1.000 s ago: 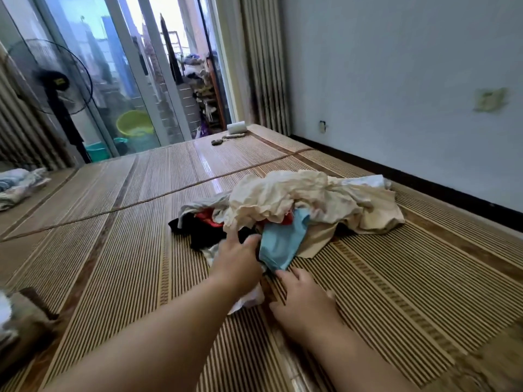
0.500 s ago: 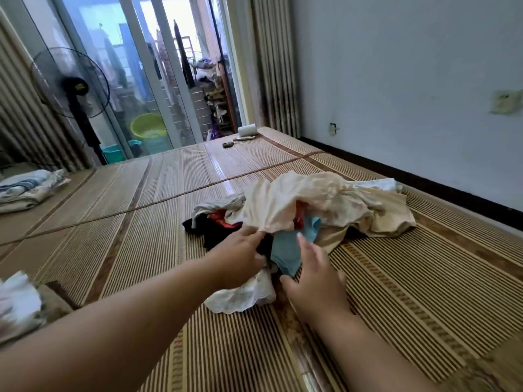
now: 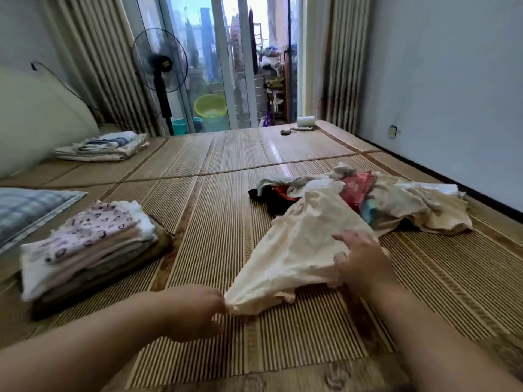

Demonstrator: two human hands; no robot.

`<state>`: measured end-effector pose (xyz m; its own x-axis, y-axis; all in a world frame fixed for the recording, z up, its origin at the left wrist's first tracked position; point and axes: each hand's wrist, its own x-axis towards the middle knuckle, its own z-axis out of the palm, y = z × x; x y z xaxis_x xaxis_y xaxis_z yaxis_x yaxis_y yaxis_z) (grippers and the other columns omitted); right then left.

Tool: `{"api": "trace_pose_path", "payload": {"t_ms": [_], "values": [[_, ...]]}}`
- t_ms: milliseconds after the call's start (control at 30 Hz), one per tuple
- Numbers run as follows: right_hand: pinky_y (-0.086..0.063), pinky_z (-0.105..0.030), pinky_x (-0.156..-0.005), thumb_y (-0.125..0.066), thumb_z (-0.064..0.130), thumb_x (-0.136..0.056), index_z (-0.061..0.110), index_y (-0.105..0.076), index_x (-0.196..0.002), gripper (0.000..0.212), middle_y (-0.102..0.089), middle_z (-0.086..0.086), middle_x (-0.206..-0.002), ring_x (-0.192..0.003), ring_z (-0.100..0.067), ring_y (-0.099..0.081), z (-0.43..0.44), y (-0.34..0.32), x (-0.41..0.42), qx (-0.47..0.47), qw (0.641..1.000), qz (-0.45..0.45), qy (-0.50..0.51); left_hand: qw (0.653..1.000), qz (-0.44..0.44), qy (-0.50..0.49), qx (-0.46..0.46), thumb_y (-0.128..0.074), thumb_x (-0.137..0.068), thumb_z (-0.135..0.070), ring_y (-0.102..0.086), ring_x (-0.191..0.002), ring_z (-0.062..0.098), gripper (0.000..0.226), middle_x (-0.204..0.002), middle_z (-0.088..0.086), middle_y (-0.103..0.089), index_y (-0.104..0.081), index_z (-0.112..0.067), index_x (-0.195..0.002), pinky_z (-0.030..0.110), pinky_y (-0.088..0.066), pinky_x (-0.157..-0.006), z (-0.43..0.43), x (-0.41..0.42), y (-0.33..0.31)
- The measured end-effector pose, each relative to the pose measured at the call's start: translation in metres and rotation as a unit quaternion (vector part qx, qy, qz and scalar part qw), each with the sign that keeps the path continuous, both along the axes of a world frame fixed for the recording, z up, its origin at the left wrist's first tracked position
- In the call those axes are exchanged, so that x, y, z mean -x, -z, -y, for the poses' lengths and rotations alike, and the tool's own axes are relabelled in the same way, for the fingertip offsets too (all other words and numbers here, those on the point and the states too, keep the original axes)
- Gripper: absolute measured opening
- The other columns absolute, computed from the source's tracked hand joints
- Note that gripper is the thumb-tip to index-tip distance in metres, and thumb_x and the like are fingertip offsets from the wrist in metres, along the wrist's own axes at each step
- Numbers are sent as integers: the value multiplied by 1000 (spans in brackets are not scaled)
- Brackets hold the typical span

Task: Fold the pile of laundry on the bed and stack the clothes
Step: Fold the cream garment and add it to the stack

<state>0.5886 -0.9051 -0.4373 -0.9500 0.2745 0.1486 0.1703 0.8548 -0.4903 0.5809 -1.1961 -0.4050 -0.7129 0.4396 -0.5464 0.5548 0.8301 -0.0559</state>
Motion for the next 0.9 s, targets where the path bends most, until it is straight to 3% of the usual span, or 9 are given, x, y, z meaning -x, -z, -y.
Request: {"api": "trace_pose_path", "payload": {"t_ms": [100,200,300,433,533,633,733,800,900], "values": [[-32,-47,-108,-44,34,-85,30,-55,-130,47,-46,5,-141,-129,-17,-42,14,5,-3,-20,997,53,-43,997,49,-42,51,-52,-96,-35,-56,-109,12,35,-124,-5,-61,-59,-26,-129,31,-44,-94,11,-1,-1],[-32,-47,-109,-47,39,-76,30,-51,-135,60,-46,2,-141,-129,-19,-42,19,15,4,-1,996,61,-60,997,36,-62,11,-55,-94,-38,-59,-100,11,32,-116,-5,-65,-65,-25,-121,28,-45,-88,5,5,1],[-28,-50,-112,-57,48,-80,30,-29,-148,75,-30,-5,-154,-139,-25,-29,21,23,17,-15,998,52,-37,993,-2,-83,-90,-57,-92,-40,-59,-106,10,31,-120,-6,-63,-64,-31,-121,30,-48,-93,-12,19,6],[-22,-49,-114,-57,57,-85,24,-4,-154,93,-10,-9,-160,-145,-30,-14,9,35,38,75,994,77,36,961,-49,-133,-237,-62,-90,-42,-51,-124,15,48,-143,-4,-48,-51,-33,-135,27,-43,-97,-49,51,22],[-35,-46,-105,-51,54,-86,28,-29,-146,70,-40,-7,-145,-130,-30,-38,-7,53,48,65,992,95,60,939,-77,-166,-292,-66,-87,-41,-48,-128,18,61,-148,-2,-41,-42,-31,-142,31,-43,-102,-77,83,42],[-48,-41,-86,-44,49,-90,29,-63,-97,28,-64,2,-94,-94,-24,-59,-16,58,48,31,996,76,40,936,-92,-178,-290,-68,-85,-39,-33,-141,22,75,-157,-1,-27,-30,-29,-149,41,-31,-115,-96,117,56],[-49,-36,-75,-45,42,-94,23,-64,-79,31,-64,6,-76,-77,-19,-60,-22,52,49,101,994,46,16,954,-101,-140,-244,-60,-91,-28,-18,-147,26,77,-162,2,-14,-15,-32,-154,45,-18,-120,-108,147,64],[-48,-35,-73,-46,39,-95,19,-63,-79,31,-64,5,-76,-76,-17,-58,-28,46,48,124,992,36,12,970,-87,-103,-201,-54,-93,-29,-33,-140,30,71,-158,3,-22,-16,-36,-152,46,-29,-115,-111,158,66],[-46,-36,-75,-47,31,-93,17,-58,-72,27,-61,3,-74,-73,-19,-55,-49,41,40,66,995,43,58,985,-87,-69,-132,-60,-85,-24,-57,-113,24,56,-135,-2,-52,-41,-36,-137,39,-49,-98,-109,161,66]]}}
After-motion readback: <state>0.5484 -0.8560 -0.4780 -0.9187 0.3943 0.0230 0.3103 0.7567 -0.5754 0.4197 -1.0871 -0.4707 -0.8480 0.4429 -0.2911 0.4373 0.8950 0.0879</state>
